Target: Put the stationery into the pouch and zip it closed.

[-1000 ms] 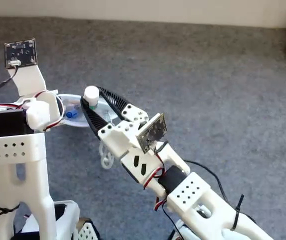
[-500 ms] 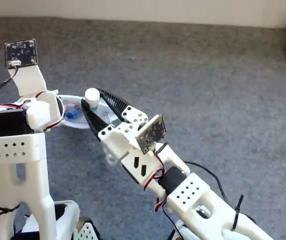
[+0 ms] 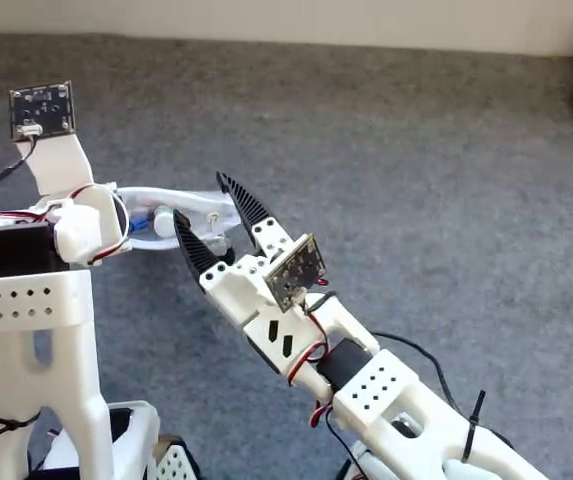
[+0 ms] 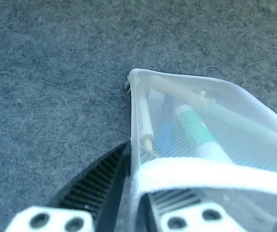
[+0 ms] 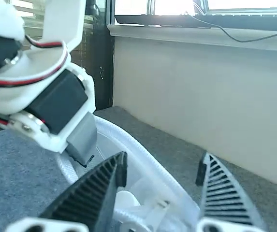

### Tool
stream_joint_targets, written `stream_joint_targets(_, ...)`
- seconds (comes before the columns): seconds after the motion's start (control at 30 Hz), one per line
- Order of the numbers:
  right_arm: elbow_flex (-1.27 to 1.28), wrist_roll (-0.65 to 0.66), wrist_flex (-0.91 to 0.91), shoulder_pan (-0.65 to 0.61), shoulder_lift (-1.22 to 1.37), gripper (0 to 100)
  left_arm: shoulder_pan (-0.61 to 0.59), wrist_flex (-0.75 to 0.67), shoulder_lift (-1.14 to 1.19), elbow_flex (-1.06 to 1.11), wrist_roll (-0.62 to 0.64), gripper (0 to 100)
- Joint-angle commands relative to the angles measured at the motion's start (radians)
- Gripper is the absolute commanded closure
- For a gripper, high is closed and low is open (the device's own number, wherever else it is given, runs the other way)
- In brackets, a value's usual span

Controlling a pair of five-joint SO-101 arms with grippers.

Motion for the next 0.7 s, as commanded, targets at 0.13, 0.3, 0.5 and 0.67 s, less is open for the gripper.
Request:
stream_joint_targets(0.13,-0.004,0.009,-0.022,-0.004,-0.013,78.1,0.008,-0.029,-0.025,-0.001,0.002,99)
stream_joint_targets(0.3,-0.008,0.003,0.096,0.021,-0.047,78.1,0.008,-0.029,-0.024,-0.001,0.002,99)
stream_joint_targets(0.5,-0.013,0.002,0.410,0.024,-0.302,78.1,0.008,-0.029,-0.024,0.001,0.002,99)
stream_joint_targets(0.67,-0.016,0.000,0.547,0.022,-0.464,78.1,-0.005,-0.028,-0.025,0.001,0.002,99)
